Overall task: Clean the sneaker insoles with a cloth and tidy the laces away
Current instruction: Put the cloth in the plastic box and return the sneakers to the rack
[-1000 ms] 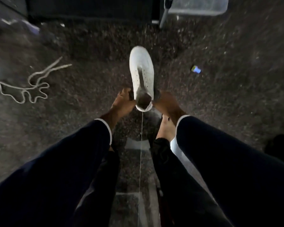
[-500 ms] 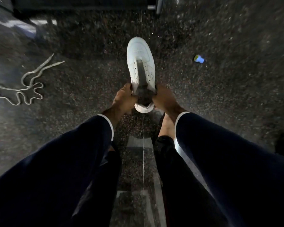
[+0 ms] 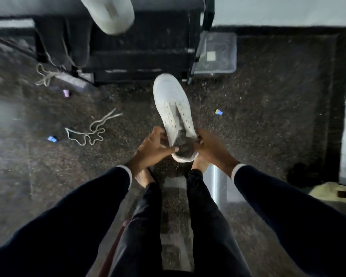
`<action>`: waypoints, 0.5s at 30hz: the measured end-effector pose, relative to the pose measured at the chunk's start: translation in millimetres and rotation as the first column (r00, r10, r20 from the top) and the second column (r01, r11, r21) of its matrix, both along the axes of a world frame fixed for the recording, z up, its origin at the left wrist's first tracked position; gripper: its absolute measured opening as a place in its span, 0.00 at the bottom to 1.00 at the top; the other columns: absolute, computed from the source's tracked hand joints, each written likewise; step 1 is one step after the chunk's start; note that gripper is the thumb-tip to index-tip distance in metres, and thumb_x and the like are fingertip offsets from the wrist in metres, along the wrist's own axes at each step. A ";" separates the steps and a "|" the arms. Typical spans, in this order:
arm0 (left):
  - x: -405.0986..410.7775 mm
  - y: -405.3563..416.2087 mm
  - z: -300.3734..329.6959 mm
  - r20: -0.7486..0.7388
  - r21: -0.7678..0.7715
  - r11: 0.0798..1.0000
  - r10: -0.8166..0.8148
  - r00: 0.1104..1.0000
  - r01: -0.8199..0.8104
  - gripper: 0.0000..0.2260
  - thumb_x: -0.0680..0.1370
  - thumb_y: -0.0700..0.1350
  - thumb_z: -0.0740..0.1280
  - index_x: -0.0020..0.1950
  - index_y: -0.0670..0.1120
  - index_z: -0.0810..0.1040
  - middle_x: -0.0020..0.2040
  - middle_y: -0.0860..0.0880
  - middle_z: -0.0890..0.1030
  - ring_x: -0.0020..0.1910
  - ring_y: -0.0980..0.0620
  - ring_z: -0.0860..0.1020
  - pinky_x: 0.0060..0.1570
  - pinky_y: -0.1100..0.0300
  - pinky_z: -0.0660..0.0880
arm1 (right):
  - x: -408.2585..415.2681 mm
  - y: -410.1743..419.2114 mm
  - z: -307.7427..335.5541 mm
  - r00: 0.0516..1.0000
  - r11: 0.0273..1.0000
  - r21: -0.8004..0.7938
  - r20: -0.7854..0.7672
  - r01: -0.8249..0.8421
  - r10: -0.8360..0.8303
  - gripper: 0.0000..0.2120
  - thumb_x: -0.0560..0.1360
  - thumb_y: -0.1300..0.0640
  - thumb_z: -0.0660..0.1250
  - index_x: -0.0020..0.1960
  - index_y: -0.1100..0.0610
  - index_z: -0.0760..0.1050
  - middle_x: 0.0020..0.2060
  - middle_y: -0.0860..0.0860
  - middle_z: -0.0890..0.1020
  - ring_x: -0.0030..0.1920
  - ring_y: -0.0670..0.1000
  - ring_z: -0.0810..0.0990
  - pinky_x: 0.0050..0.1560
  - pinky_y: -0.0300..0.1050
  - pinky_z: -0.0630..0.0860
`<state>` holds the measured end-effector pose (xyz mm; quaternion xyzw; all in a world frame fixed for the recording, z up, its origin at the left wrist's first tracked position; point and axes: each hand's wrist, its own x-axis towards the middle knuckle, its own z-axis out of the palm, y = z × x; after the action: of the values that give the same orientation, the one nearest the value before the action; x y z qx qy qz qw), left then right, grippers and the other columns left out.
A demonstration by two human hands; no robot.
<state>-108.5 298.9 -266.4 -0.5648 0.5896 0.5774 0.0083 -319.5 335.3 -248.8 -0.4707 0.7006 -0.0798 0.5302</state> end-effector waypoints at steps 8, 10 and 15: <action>17.6 -12.0 141.9 -0.153 -0.118 0.987 0.089 0.984 -0.108 0.28 0.67 0.64 0.75 0.59 0.56 0.66 0.57 0.53 0.82 0.46 0.61 0.84 0.41 0.61 0.80 | -2.2 -21.2 136.8 0.997 0.983 -0.184 0.083 0.005 0.010 0.12 0.78 0.55 0.71 0.62 0.49 0.79 0.47 0.42 0.85 0.47 0.38 0.83 0.51 0.42 0.82; 16.4 -26.6 159.4 -0.163 -0.194 0.972 0.100 0.981 -0.132 0.27 0.67 0.67 0.73 0.59 0.61 0.66 0.56 0.54 0.81 0.45 0.62 0.83 0.40 0.64 0.77 | -2.9 -35.1 158.2 0.995 0.980 -0.190 0.096 0.057 -0.039 0.13 0.79 0.59 0.70 0.62 0.52 0.79 0.45 0.40 0.83 0.44 0.33 0.82 0.46 0.30 0.77; 2.5 -93.5 173.8 -0.242 -0.381 0.903 0.111 0.964 -0.200 0.26 0.75 0.64 0.67 0.69 0.53 0.71 0.62 0.52 0.78 0.52 0.58 0.81 0.51 0.51 0.80 | -0.7 -91.8 189.8 0.973 0.945 -0.247 0.143 0.213 -0.182 0.07 0.81 0.56 0.68 0.58 0.54 0.79 0.44 0.48 0.84 0.40 0.39 0.84 0.36 0.32 0.79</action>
<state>-105.9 205.5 -92.6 -0.5343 0.6457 0.5001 -0.2179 -320.2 243.5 -59.0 -0.4581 0.6949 -0.2520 0.4937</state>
